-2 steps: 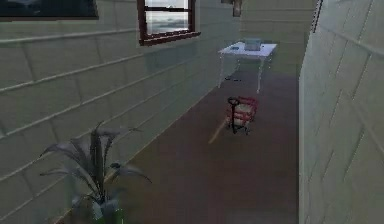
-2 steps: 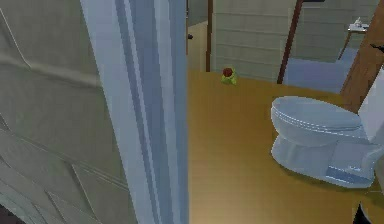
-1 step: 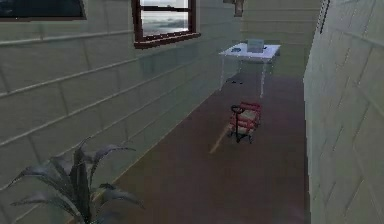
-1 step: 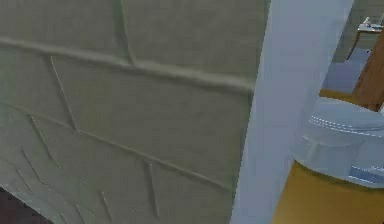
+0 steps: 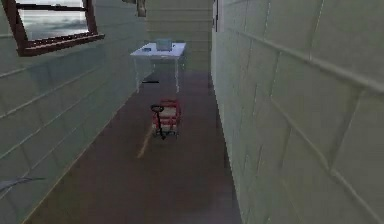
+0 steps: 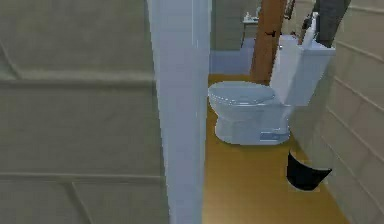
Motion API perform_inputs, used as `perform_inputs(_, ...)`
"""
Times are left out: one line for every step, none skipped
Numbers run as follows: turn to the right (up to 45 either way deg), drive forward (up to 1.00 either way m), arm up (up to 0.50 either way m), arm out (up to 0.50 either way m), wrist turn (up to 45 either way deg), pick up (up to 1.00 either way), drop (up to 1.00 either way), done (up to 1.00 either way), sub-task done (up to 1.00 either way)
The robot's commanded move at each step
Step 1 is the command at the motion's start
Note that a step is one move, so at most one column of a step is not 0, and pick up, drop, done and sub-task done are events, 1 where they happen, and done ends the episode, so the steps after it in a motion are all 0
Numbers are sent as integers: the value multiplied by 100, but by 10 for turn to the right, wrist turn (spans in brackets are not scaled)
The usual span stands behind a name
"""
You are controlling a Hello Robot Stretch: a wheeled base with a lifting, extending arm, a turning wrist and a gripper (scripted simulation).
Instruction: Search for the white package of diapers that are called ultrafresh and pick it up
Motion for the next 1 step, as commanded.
perform_inputs(0,100,0,0,0,0,0,0,0)
